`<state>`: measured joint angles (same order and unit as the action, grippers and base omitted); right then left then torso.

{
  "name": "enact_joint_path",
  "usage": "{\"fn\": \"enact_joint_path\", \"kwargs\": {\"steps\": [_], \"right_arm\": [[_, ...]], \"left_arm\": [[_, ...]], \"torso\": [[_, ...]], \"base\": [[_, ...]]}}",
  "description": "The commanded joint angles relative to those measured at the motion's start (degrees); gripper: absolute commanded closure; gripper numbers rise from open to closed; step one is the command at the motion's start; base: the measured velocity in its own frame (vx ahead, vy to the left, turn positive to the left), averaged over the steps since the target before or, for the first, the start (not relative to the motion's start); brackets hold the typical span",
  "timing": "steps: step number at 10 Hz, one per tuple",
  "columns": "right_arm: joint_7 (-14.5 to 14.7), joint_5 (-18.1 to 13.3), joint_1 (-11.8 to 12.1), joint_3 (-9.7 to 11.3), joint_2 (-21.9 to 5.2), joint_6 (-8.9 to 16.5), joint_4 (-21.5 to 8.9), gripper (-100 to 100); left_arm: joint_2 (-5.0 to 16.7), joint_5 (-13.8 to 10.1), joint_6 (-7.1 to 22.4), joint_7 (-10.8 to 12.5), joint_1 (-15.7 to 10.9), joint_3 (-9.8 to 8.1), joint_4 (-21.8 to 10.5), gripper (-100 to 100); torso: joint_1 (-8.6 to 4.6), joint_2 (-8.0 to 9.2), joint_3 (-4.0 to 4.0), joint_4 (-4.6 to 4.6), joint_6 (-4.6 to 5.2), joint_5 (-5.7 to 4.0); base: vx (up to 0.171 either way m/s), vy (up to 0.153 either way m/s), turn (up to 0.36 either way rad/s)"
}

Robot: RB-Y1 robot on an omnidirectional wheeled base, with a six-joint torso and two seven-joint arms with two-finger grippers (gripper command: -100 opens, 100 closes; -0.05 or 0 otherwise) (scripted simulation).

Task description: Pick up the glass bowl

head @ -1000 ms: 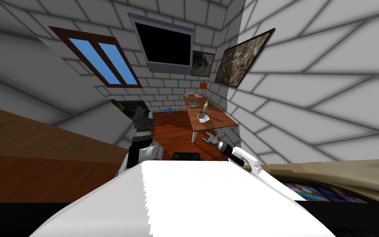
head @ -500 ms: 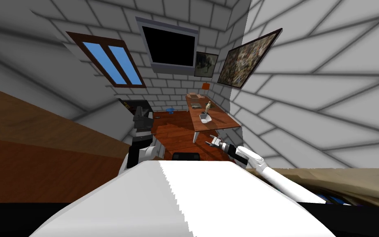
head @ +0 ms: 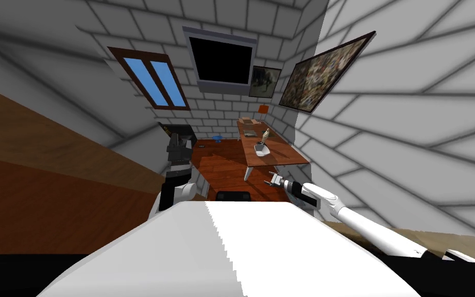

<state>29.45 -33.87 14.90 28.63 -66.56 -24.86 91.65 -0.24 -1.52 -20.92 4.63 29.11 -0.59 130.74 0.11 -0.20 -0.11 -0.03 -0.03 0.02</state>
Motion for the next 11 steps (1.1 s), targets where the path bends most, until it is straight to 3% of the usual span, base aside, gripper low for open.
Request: {"fn": "enact_joint_path", "kwargs": {"steps": [1, 2, 4, 6, 8, 11], "right_arm": [[2.09, -1.07, 0.16, 0.58, -2.86, 1.11, -2.40, -100], [2.09, -1.07, 0.16, 0.58, -3.20, 1.11, -2.40, -100], [4.54, -2.43, -0.56, 1.89, -6.31, 2.39, -5.87, -100], [5.77, -3.03, -0.84, 2.53, -7.64, 3.02, -8.38, -100], [5.77, -3.03, -0.84, 2.53, -7.64, 3.02, -8.38, -100], [8.17, -4.06, -1.30, 3.78, -9.93, 4.22, -12.21, -100]], "left_arm": [[0.00, 0.00, 0.00, 0.00, 0.00, 0.00, 0.00, 0], [0.00, 0.00, 0.00, 0.00, 0.00, 0.00, 0.00, 0], [0.00, 0.00, 0.00, 0.00, 0.00, 0.00, 0.00, 0], [0.00, 0.00, 0.00, 0.00, 0.01, -0.01, 0.00, 0], [0.00, 0.00, 0.00, 0.00, 0.01, -0.01, 0.00, 0], [0.00, 0.00, 0.00, 0.00, 0.01, -0.01, 0.00, 0]], "torso": [[0.00, 0.00, 0.00, 0.00, 0.00, 0.00], [0.04, -0.09, -0.05, -0.02, -0.01, 0.02], [0.01, -0.06, -0.03, -0.01, 0.00, 0.00], [0.06, -0.12, -0.07, -0.03, 0.04, 0.01], [-0.01, -0.09, -0.06, -0.02, 0.04, 0.00], [-0.02, -0.01, -0.01, 0.00, 0.04, -0.02]], "base": [[0.073, 0.038, 0.270], [0.063, 0.021, 0.108], [0.069, 0.040, 0.227], [0.078, 0.032, 0.162], [0.048, 0.002, 0.044], [0.061, 0.015, 0.178]]}}
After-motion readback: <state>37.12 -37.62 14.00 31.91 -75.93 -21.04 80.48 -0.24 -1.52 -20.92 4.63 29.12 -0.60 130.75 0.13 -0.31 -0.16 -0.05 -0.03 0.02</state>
